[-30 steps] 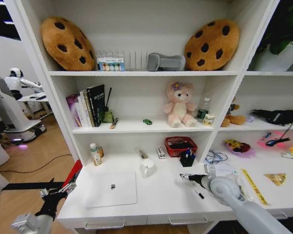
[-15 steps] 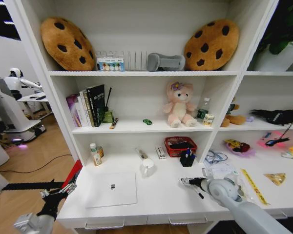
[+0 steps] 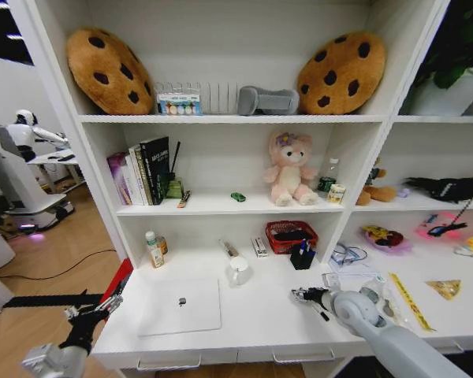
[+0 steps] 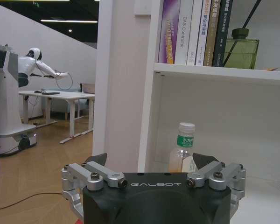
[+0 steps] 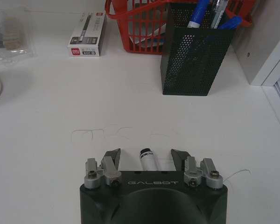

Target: Organize the objects on the table.

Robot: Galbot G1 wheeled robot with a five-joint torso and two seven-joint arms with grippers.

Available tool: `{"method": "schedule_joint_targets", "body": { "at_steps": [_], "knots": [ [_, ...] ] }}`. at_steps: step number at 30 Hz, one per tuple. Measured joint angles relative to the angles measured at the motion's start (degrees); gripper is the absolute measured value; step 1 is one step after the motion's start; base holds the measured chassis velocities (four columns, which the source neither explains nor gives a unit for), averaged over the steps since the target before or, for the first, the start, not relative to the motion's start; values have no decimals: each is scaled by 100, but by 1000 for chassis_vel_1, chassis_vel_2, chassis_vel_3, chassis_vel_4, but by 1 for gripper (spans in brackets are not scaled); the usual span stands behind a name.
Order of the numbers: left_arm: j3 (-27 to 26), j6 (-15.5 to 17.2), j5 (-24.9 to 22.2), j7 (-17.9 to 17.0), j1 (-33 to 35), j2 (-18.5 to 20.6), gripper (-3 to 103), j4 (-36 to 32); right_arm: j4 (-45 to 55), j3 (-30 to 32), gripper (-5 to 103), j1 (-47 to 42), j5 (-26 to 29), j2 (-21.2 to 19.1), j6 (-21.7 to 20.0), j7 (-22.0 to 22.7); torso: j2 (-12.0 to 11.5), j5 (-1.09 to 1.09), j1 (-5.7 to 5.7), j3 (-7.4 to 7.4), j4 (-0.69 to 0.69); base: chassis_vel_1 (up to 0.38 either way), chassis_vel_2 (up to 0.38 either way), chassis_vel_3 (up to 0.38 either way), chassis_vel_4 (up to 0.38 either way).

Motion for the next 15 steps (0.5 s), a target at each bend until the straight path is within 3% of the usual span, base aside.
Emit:
{"method": "schedule_joint_targets", "body": {
  "at_steps": [2, 3, 5, 7, 8, 9, 11, 15],
  "knots": [
    [5, 0, -1, 0, -18, 34, 100, 8, 14, 13, 57, -7, 3, -12, 0, 5, 0, 3, 0, 0, 0, 0, 0, 0, 0],
    [5, 0, -1, 0, -18, 34, 100, 8, 14, 13, 57, -7, 3, -12, 0, 5, 0, 3, 0, 0, 0, 0, 0, 0, 0],
    [21, 15, -7, -9, -57, 65, 100, 8, 69, 51, 40, -70, 6, -49, -3, 27, -1, 3, 0, 1, -1, 0, 0, 0, 0],
    [26, 19, -9, -12, -63, 69, 100, 8, 88, 62, 40, -99, 5, -59, -3, 33, -1, 2, 0, 1, -2, 0, 0, 0, 0],
    [32, 23, -10, -14, -67, 73, 100, 9, 121, 86, 30, -166, -5, -64, -4, 55, -1, 2, 0, 1, -2, 0, 0, 0, 0],
    [32, 23, -10, -14, -67, 73, 100, 9, 121, 86, 30, -166, -5, -64, -4, 55, -1, 2, 0, 1, -2, 0, 0, 0, 0],
    [33, 23, -10, -15, -59, 72, 100, 26, 149, 115, 19, -243, -21, -61, -3, 75, 0, 1, 0, 1, -1, 0, 0, 0, 0],
    [31, 21, -11, -15, -34, 61, 100, 29, 151, 120, 11, -250, -28, -53, -4, 85, -1, 1, 0, 1, -1, 0, 0, 0, 0]
  ]
}}
